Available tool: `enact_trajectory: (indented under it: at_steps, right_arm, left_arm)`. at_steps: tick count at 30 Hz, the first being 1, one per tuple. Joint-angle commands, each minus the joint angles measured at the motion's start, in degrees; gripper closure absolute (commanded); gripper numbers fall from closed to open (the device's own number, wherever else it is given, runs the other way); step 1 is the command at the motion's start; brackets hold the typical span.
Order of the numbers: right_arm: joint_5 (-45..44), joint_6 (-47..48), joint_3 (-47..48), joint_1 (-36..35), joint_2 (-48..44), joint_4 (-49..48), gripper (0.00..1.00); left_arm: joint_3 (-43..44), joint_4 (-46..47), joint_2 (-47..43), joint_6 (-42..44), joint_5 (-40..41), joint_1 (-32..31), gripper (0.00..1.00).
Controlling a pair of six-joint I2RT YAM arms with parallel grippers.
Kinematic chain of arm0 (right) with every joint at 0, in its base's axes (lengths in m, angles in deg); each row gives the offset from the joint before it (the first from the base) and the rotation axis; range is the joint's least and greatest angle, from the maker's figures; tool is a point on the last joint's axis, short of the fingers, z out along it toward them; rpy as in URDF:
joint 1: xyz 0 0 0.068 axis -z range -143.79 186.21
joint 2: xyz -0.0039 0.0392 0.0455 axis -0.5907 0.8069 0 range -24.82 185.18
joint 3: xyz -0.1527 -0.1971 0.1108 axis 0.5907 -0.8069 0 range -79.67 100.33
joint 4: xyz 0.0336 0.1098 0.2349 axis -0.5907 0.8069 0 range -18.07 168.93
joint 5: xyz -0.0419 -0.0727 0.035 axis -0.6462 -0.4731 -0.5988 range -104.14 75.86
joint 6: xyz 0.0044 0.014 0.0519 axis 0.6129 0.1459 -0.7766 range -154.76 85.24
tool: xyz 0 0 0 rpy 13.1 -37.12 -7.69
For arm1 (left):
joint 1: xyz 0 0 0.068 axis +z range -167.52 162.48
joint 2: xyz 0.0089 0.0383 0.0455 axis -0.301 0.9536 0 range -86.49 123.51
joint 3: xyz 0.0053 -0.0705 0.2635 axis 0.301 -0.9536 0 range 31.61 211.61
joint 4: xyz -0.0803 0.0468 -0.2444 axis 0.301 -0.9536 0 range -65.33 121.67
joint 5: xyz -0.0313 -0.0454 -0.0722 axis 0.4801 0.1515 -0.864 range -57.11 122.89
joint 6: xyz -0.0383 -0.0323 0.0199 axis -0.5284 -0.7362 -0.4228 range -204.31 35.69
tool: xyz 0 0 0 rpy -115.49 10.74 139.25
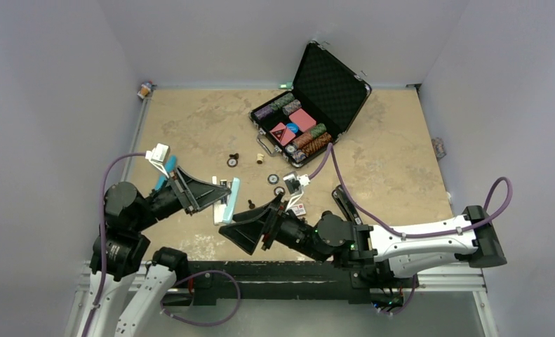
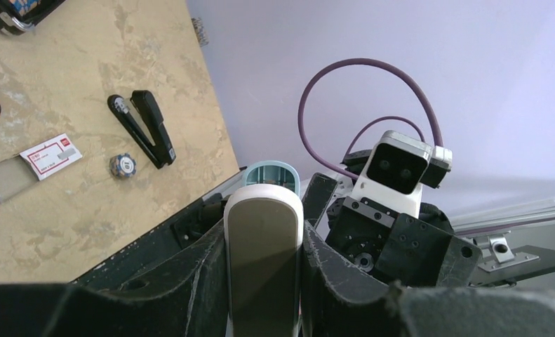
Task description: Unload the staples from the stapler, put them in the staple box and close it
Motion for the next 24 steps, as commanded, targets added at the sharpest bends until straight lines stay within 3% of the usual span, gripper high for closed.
enact_trajectory:
  at_steps: [1,7,24]
  right_arm:
    - [-1.26,2.56,6.13,-0.25,2.41,2.11,0.10]
    - [-0.40,2.16,4.87,-0.25,1.96,-0.49,0.10]
    - [2.10,4.75,9.03,-0.25,6.58,-3.57,0.18]
  left_arm:
    - [4.57,2.79,-1.38,-2.09,0.18,0.24,1.00]
    - [8.21,1.80,-1.85,-0.47,0.70,0.24,1.00]
    - [3.63,9.43,-6.39,-8.28,3.42,0.24,1.00]
